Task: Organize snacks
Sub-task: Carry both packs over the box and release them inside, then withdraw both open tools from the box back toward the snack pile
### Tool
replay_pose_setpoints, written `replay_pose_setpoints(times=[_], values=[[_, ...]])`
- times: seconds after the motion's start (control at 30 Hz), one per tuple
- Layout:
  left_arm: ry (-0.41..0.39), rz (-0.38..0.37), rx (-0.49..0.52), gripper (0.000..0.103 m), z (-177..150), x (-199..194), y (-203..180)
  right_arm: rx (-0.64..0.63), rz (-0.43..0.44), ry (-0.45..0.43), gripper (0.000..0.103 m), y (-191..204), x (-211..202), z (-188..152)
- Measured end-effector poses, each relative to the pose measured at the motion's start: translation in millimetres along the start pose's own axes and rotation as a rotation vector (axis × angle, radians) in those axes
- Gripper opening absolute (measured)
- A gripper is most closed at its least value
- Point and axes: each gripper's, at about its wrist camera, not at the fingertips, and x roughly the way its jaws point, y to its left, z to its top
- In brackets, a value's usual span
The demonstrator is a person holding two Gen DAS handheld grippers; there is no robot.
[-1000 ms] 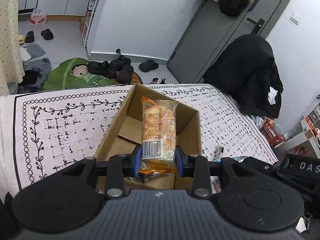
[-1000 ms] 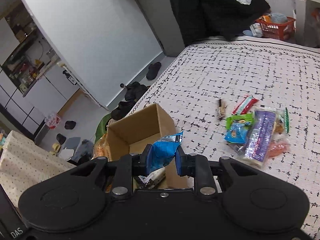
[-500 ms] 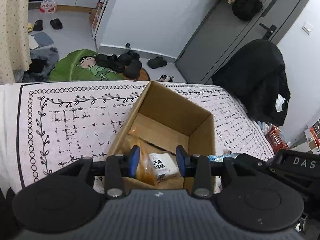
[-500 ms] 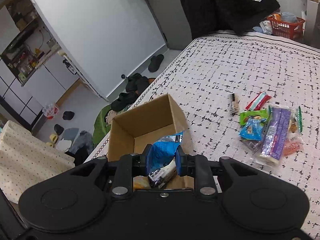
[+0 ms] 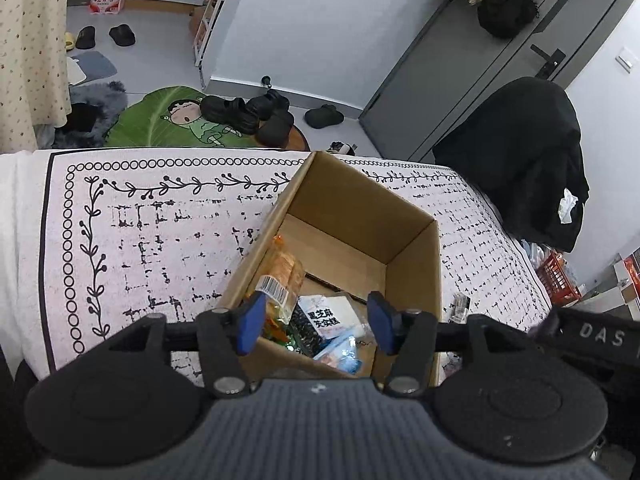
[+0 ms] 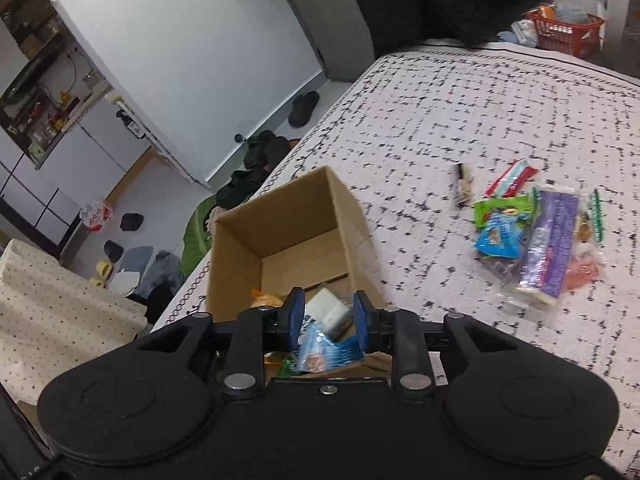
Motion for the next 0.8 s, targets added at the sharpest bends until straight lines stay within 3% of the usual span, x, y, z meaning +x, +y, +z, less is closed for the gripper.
replay_pose_setpoints(times=[0.07,0.17,0.23,0.5,0.67,0.73,0.8], values=[[-0.002,-0.003,0.005,0.069,-1,-1,-2,0.005,-0.012,0.000,0.028,-7,-3,0],[-0.006,-0.003,0.018,0.077,-4,-2,-6,0.010,-0.032,-0.010,0.038,-16,-9,-1],[-0.006,-0.005,0.033,0.078,-6,-1,-9,0.004,-0.046,-0.022,0.051,-21,-13,-2],[0.008,-0.049,0.045,0.083,-9,-2,-19,-0.024,-0.074,-0.020,0.057,-48,-25,-7],[0.000,-0.037,0.082,0.090,-11,-6,-31,-0.022,-0.099,-0.032,0.068,-71,-32,-11],[-0.001,-0.041,0.093,0.092,-13,-7,-34,-0.025,-0.079,-0.036,0.080,-78,-38,-11],[-0.032,-0.035,0.095,0.099,-16,-10,-36,-0.025,-0.065,-0.057,0.086,-85,-45,-11]])
